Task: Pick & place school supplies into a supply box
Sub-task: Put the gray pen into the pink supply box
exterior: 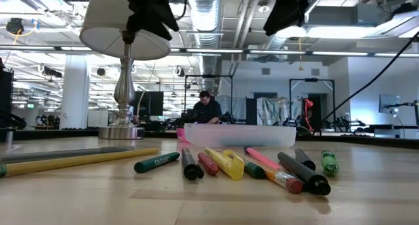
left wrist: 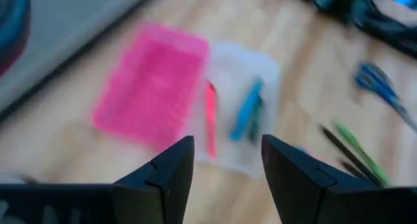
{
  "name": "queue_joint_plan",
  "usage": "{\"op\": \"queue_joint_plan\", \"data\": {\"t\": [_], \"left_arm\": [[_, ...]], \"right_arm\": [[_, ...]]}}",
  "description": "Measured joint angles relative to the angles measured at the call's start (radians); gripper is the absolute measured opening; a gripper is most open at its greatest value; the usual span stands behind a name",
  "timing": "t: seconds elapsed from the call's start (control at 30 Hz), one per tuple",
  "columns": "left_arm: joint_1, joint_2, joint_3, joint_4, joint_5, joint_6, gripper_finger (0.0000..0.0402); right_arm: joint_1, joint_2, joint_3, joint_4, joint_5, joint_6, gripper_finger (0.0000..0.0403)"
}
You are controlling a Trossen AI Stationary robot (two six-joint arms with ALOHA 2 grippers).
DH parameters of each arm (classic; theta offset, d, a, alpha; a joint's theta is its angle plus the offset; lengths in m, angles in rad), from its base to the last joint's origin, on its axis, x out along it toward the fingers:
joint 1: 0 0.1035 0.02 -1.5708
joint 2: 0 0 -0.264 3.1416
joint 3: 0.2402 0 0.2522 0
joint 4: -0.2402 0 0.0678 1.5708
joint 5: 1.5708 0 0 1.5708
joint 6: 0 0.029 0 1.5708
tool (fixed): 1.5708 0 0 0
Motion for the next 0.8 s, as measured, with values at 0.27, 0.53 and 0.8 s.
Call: {"op": "queue_joint_plan", "data": {"t": [0.27, 0.53, 0.8], "left_arm": [[-0.090, 0.068, -0.092, -0.097, 0.323, -0.119, 0.0174], [-0.283, 0.172, -0.196, -0.040, 0.352, -0.343, 0.0174], [-0.496, 0.239, -0.196, 0.058, 0.003, -0.616, 0.0174]], "right_arm": [[0.050, 0.000, 0.000, -0.070, 0.001, 0.049, 0.0127], [0.140, 0.000, 0.000, -0.116, 0.002, 0.046, 0.0127], [0.192, 0.000, 0.000, -0.121, 0.004, 0.046, 0.0127]]}}
